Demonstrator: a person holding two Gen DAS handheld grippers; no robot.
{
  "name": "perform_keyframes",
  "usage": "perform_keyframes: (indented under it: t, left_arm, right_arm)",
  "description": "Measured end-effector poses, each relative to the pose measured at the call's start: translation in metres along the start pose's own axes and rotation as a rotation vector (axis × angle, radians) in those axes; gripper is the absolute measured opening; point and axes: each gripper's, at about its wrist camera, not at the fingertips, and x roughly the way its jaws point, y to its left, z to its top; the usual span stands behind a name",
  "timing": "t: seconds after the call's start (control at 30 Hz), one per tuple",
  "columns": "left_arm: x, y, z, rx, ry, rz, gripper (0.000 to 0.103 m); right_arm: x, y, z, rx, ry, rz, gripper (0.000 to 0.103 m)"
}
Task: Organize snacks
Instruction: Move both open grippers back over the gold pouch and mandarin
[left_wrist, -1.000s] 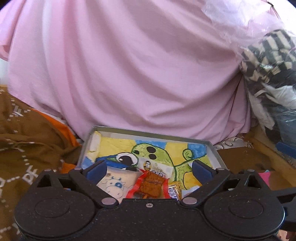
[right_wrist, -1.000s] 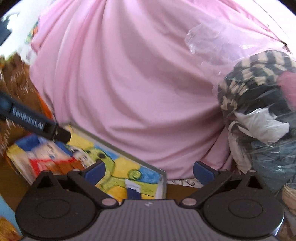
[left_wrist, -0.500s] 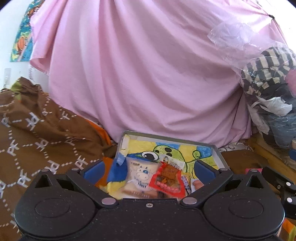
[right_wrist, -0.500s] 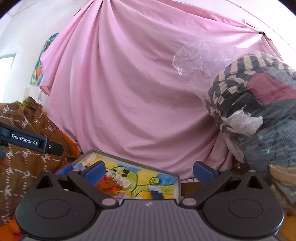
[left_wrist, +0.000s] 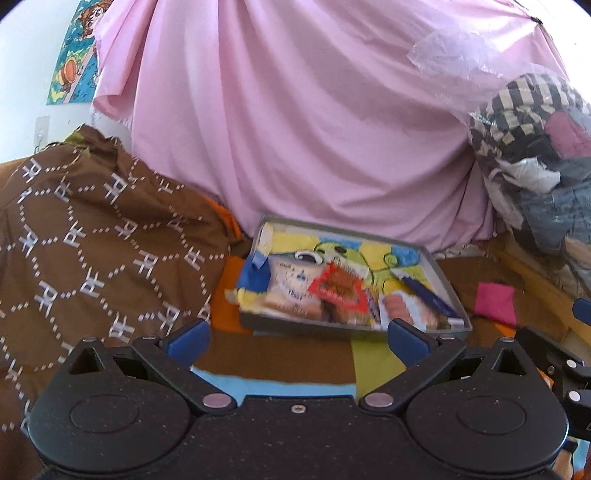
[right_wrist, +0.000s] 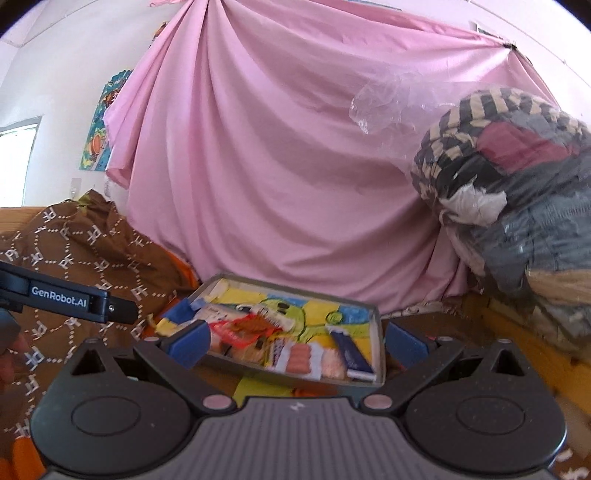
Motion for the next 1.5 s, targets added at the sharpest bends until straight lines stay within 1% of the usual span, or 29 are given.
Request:
perform_keyframes:
  t: [0.2, 0.37, 0.43, 0.53, 0.7, 0.9, 1.17, 1.5]
  left_arm:
    - [-0.009, 0.008, -0.024, 0.007, 0.045, 0.03, 0.102]
    - [-0.016, 0.013, -0.046, -0.013, 0.108, 0.044, 0.102]
    - [-0.019, 0.015, -0.057, -0.013, 0.141, 0.053, 0.102]
    - [-0.022, 0.018, -0.071, -0.016, 0.178, 0.071, 0.102]
    - [-0.022, 0.029, -0.096, -0.043, 0.257, 0.116, 0.102]
    - [-0.021, 0.038, -0.109, -0.052, 0.304, 0.141, 0.102]
    - [-0.019, 0.042, -0.113, -0.039, 0.322, 0.145, 0.101]
    - [-0.016, 0.042, -0.114, 0.005, 0.334, 0.13, 0.101]
  right_arm:
    - [-0.013, 0.005, -0.023, 0.019, 0.049, 0.017, 0.103]
    - [-0.017, 0.007, -0.045, 0.056, 0.12, 0.042, 0.103]
    - [-0.017, 0.009, -0.055, 0.06, 0.156, 0.049, 0.103]
    - [-0.016, 0.01, -0.068, 0.073, 0.222, 0.082, 0.103]
    - [-0.01, 0.014, -0.085, 0.099, 0.338, 0.122, 0.103]
    - [-0.003, 0.023, -0.102, 0.094, 0.437, 0.143, 0.103]
    - [0.0, 0.032, -0.113, 0.081, 0.492, 0.166, 0.103]
    - [0.005, 0.033, -0.117, 0.089, 0.514, 0.174, 0.103]
